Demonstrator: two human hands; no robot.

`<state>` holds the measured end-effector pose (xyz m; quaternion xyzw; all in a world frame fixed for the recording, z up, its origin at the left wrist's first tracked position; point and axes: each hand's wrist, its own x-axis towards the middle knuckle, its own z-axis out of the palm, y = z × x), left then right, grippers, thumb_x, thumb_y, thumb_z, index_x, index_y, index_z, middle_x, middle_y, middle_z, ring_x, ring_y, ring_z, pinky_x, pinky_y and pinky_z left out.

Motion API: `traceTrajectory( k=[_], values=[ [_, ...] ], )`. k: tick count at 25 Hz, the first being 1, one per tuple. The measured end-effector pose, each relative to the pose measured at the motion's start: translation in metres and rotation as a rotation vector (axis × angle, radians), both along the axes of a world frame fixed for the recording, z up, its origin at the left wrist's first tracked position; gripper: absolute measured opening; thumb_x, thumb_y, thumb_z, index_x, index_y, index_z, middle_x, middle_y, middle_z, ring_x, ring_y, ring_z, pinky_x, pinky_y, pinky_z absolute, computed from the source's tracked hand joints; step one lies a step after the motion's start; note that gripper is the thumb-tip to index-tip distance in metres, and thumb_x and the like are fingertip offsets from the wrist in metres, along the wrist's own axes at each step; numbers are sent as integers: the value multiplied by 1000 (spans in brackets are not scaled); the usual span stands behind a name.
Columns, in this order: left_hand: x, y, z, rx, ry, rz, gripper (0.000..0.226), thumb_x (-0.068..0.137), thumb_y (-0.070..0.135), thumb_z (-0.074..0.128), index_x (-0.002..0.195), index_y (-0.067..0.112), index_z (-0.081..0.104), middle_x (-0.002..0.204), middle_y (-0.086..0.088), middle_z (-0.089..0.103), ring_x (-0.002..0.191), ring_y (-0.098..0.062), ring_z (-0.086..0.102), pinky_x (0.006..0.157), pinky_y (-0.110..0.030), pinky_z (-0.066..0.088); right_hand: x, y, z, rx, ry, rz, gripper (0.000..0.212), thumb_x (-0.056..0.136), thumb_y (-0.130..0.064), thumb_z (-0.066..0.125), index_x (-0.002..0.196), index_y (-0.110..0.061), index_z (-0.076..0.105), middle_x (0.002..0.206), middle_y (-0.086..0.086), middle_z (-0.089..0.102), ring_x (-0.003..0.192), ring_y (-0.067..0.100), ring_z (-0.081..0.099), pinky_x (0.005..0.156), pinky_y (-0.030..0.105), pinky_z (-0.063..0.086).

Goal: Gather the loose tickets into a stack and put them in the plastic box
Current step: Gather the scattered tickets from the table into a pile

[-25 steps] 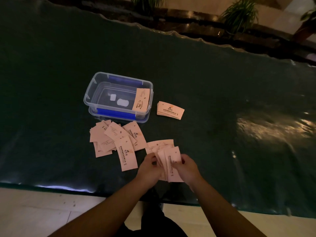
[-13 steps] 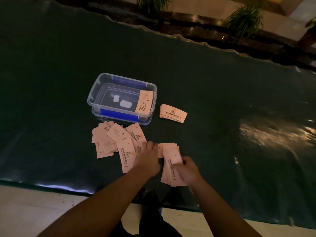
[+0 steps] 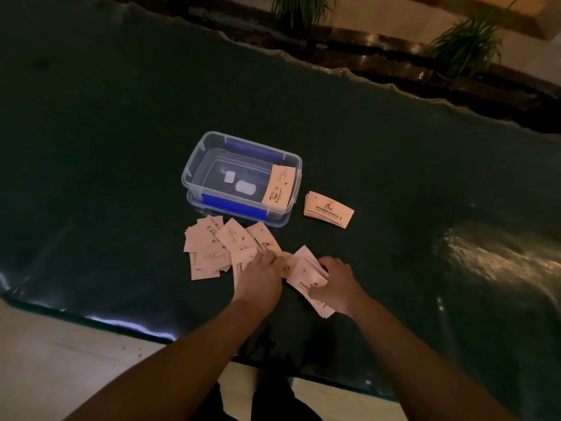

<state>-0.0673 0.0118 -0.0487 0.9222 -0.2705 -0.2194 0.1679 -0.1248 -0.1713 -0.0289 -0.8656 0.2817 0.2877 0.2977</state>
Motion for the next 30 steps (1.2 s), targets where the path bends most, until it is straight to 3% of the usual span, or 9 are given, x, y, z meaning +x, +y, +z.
traceTrajectory(
  k=[3,6,9,13,18,23,27,30],
  values=[
    [-16,18,8,-73,77,134,36,100,29,62,135,28,57,143,4,51,130,-14,47,112,-35,44,-6,8,0,-49,57,11,85,72,-38,85,146,-26,47,139,2,50,133,26,48,110,49,46],
    [-18,42,17,-136,148,419,48,93,33,71,137,27,52,142,4,49,130,-14,47,108,-35,45,-12,6,1,27,82,-72,57,81,-34,82,127,-20,52,128,4,47,108,21,59,92,42,55],
    [-15,62,19,-222,302,731,59,88,32,78,138,21,47,137,1,53,117,-13,54,91,-30,50,-22,0,4,117,11,-300,37,89,-21,74,118,-19,52,127,9,59,95,18,60,89,46,56],
    [-6,68,11,-207,502,789,60,93,34,74,141,18,42,128,-1,63,99,-12,59,60,-20,41,-20,0,17,251,-82,-538,36,96,-12,67,129,-22,57,131,7,66,102,23,63,87,44,52],
    [0,59,7,-207,501,763,35,97,36,67,126,19,57,98,10,63,74,-1,58,56,-20,43,14,28,28,398,-73,-475,51,99,-12,63,148,-24,55,141,5,65,111,23,60,91,45,50],
    [13,48,5,-296,457,816,25,99,24,65,124,20,63,122,1,70,95,-8,60,74,-22,51,47,50,23,439,-77,-428,44,100,-16,62,143,-27,60,138,4,68,113,23,63,91,46,52],
    [25,41,11,-405,489,919,46,98,21,65,142,18,54,139,-2,61,113,-18,62,75,-22,49,69,62,20,401,-62,-403,39,101,-18,63,139,-26,61,130,2,67,97,16,61,80,38,48],
    [28,32,15,-421,577,876,40,99,21,63,138,23,54,133,1,63,117,-19,62,70,-20,48,79,67,14,357,-57,-360,49,100,-20,63,147,-27,56,141,6,65,107,22,61,80,38,49]
  ],
)
